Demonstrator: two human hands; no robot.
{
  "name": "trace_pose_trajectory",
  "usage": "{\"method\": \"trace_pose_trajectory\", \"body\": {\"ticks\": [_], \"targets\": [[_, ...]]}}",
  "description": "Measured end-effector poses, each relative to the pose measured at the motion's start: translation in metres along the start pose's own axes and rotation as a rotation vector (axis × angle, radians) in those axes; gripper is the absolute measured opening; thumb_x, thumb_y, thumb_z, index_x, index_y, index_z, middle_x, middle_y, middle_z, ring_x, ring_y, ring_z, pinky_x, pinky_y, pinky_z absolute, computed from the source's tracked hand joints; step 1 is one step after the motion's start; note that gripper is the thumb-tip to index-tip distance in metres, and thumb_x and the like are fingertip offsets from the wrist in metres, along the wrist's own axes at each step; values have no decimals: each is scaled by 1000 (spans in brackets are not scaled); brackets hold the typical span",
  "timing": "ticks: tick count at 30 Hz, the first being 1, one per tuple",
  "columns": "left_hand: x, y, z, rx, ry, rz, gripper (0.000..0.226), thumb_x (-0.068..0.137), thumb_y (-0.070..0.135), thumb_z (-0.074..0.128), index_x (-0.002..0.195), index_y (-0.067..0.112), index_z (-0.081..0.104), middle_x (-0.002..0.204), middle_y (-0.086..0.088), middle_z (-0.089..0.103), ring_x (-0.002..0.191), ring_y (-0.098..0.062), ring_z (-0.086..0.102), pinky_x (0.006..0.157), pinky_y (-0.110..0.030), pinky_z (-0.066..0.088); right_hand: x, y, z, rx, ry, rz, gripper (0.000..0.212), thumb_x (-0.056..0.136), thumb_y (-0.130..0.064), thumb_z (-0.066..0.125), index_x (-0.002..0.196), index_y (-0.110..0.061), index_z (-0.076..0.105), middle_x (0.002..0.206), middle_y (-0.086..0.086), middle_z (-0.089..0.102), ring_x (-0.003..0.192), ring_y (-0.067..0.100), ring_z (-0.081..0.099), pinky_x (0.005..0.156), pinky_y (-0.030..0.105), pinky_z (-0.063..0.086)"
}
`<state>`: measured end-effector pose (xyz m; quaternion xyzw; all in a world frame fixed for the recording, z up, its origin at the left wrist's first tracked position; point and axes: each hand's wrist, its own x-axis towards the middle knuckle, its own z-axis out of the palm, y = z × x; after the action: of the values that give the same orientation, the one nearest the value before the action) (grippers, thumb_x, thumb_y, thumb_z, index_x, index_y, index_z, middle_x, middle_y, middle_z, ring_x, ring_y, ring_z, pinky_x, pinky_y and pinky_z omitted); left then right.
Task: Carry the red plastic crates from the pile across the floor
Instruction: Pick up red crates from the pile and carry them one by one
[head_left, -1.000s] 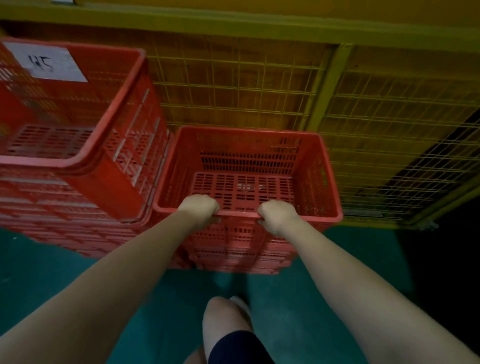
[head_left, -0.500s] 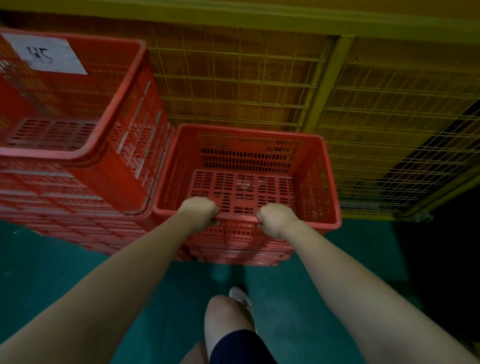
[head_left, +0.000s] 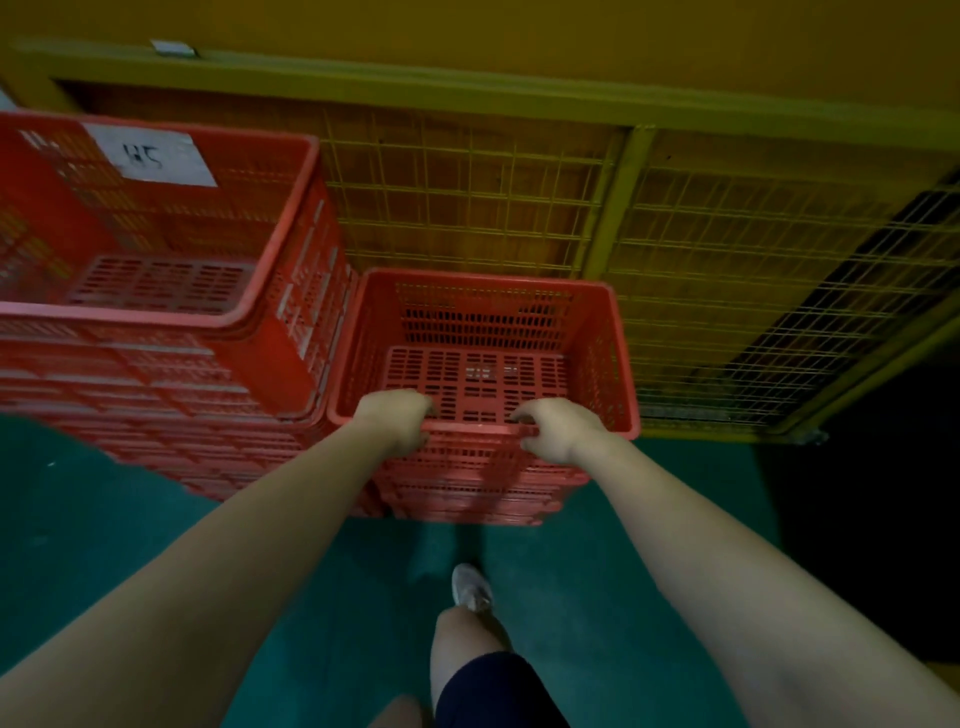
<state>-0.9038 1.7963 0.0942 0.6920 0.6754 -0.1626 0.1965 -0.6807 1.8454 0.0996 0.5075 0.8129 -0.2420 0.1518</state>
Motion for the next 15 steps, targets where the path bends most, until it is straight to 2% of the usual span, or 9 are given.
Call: {"method": "trace_pose_trajectory", "body": {"ticks": [7,15], "targets": [[-86,31,-46,-143,148,-12,44,92,39,58,133,28,52,135,3,56,124,-21,52,95,-33,46,-93,-32,-39,100,178,0,41,91,-28,59,133,-31,56,136,-6,58,125,17,54,102,35,46],[-162,56,-98,-261,356,-35,43,90,41,60,130,29,56,132,7,59,120,-16,55,95,-36,49,-179,-55,-102,35,348,-95,39,94,-28,57,132,-29,56,136,-6,58,125,15,53,98,35,49]]}}
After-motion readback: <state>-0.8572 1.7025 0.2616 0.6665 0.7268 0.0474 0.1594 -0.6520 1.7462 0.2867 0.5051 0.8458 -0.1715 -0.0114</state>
